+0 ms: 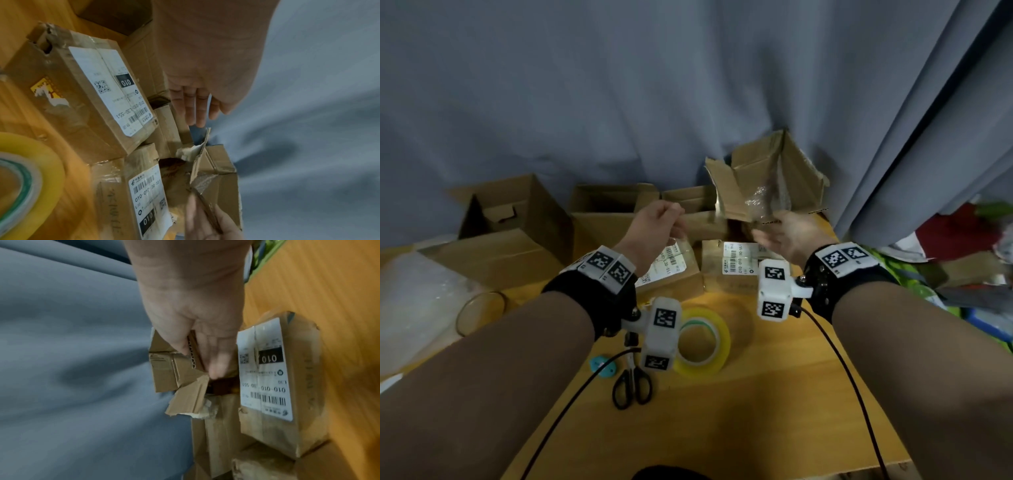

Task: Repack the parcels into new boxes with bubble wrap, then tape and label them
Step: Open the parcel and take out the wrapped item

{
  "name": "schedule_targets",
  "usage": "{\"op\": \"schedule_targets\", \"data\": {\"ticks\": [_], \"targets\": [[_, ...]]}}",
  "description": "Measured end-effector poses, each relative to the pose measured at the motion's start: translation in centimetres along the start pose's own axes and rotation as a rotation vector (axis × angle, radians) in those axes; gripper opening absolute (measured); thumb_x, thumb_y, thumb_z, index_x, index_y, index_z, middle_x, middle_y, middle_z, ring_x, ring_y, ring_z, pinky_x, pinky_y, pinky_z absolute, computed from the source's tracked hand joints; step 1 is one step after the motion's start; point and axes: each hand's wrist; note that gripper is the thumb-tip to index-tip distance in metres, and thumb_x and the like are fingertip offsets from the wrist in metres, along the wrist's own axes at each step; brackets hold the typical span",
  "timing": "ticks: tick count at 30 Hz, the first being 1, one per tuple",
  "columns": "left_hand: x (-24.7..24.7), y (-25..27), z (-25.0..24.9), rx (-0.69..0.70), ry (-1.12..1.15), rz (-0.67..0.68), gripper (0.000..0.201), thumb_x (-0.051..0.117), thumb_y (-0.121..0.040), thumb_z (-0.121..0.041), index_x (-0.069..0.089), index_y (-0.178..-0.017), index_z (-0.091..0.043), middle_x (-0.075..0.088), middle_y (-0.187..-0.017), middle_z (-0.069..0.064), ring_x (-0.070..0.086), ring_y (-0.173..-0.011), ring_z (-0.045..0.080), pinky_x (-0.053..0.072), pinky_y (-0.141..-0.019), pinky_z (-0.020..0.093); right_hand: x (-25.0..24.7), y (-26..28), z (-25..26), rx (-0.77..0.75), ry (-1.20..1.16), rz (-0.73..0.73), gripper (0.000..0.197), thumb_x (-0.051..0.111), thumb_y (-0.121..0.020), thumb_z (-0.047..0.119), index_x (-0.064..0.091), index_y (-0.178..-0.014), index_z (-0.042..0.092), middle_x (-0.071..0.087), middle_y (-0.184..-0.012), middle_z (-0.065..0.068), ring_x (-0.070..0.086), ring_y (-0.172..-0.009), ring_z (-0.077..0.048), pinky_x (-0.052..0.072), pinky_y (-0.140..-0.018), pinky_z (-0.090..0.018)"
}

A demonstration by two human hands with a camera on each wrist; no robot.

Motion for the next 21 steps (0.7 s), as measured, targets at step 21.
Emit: {"op": "schedule_targets", "data": {"ticks": [21], "targets": [[-19.0,5.0,6.1,0.056,-0.086,-0.256,0.019,0.045,-0.098,-0.028,0.058,-0.105,-0.016,0.066,-0.094,0.000,0.061,-0.087,0.016,0.051,-0.080,0.032,17.5,11.2,-6.1,-0.244,0.613,0.375,0.017,0.048,-0.099,0.017,0.057,-0.107,0.006,0.066,-0.084,-0.011,0.061,-0.070,-0.020,0.052,-0.066,-0.027]]}}
Point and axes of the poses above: each hand's wrist, its own y-axis away from the middle knuckle, its own x-axis out of the palm, z = x × y
